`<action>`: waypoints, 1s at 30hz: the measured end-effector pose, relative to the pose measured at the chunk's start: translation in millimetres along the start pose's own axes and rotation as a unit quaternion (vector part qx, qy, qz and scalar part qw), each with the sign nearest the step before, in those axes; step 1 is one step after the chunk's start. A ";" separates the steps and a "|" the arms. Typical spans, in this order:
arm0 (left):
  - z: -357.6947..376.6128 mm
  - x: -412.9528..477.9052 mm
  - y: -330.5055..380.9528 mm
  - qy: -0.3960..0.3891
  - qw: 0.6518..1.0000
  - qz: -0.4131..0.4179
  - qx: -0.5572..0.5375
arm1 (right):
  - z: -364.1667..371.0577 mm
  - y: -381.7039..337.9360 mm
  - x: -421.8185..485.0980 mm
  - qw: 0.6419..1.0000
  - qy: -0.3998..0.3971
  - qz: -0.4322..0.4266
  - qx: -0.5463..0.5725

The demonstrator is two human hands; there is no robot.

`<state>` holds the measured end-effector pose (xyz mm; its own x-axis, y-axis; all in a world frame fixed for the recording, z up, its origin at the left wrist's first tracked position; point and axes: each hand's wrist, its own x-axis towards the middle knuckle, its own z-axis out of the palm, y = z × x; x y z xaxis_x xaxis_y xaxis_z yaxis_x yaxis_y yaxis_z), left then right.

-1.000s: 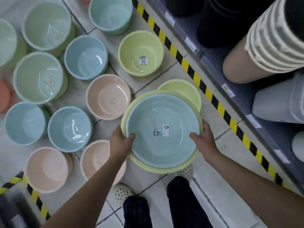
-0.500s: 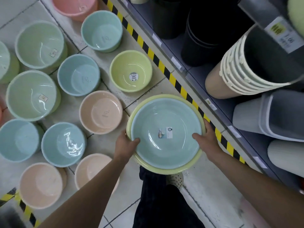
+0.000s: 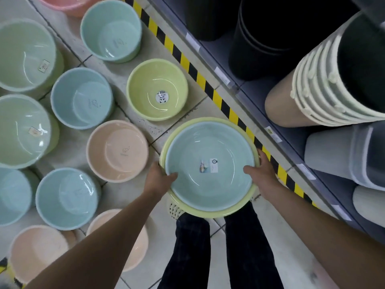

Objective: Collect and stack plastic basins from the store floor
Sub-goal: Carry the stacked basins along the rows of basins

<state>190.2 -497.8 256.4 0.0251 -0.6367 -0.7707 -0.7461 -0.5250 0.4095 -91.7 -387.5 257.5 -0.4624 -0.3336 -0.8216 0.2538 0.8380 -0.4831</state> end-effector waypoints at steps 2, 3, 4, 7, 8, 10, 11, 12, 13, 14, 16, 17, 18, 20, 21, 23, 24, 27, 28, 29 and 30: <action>15.5 16.0 -5.0 0.000 1.000 0.000 0.010 | 1.3 6.2 22.2 1.000 -0.002 0.007 -0.005; 23.1 22.6 -7.5 0.003 1.000 0.004 0.018 | 1.9 9.3 32.1 1.000 -0.002 0.008 -0.009; 31.5 30.2 -12.2 0.009 1.000 0.004 0.022 | 2.1 12.7 42.1 1.000 -0.001 0.009 -0.011; 54.9 51.2 -20.0 0.019 1.000 -0.009 0.015 | 3.4 21.0 72.7 0.999 -0.006 -0.005 -0.031; 61.7 59.0 -22.2 0.022 1.000 -0.018 0.011 | 3.6 23.5 82.8 0.999 -0.006 -0.011 -0.041; 74.1 75.5 -22.7 0.032 0.999 -0.034 0.007 | 3.5 28.7 102.7 0.998 -0.007 -0.023 -0.064; 80.0 82.7 -22.4 0.037 0.998 -0.039 0.010 | 3.6 31.2 112.5 0.997 -0.012 -0.026 -0.073; 85.0 88.2 -21.1 0.041 0.998 -0.042 0.011 | 4.3 33.4 121.6 0.997 -0.015 -0.028 -0.077; 89.9 93.3 -18.7 0.043 0.998 -0.042 0.011 | 4.8 36.1 130.7 0.996 -0.019 -0.029 -0.081; 94.6 98.3 -17.4 0.046 0.998 -0.043 0.012 | 6.0 39.1 139.1 0.996 -0.019 -0.027 -0.083; 104.5 110.8 -19.3 0.054 0.997 -0.048 0.004 | 10.1 46.1 154.4 0.996 -0.017 -0.027 -0.089; 109.5 116.9 -21.2 0.059 0.997 -0.056 0.003 | 13.2 50.2 162.2 0.995 -0.015 -0.026 -0.090; 114.2 122.9 -23.2 0.068 0.996 -0.059 0.002 | 16.3 53.9 169.9 0.996 -0.014 -0.022 -0.087; 125.2 136.3 -29.9 0.077 0.995 -0.069 -0.009 | 21.6 62.5 184.5 0.996 -0.010 -0.016 -0.083; 129.9 140.5 -29.7 0.080 0.994 -0.071 -0.013 | 23.9 67.2 191.8 0.996 -0.006 -0.015 -0.083; 139.5 148.5 -30.7 0.078 0.994 -0.069 -0.018 | 27.9 75.9 204.6 0.996 0.001 -0.013 -0.083; 144.3 153.6 -32.6 0.080 0.994 -0.066 -0.022 | 29.5 79.8 210.4 0.996 0.003 -0.013 -0.085; 156.9 166.3 -43.1 0.091 0.993 -0.065 -0.026 | 34.2 90.5 225.3 0.995 0.003 -0.015 -0.099; 160.1 169.4 -47.9 0.092 0.993 -0.065 -0.027 | 35.8 92.5 228.5 0.995 0.001 -0.015 -0.102; 162.5 171.5 -51.1 0.091 0.993 -0.065 -0.030 | 37.4 94.7 231.8 0.994 0.000 -0.014 -0.104; 163.9 173.0 -52.8 0.093 0.993 -0.062 -0.034 | 39.2 95.9 234.0 0.995 -0.001 -0.015 -0.102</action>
<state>124.8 -487.6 21.5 0.2419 -0.6550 -0.7159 -0.6826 -0.6392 0.3541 -142.3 -402.1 7.0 -0.4651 -0.3611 -0.8083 0.0611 0.8978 -0.4362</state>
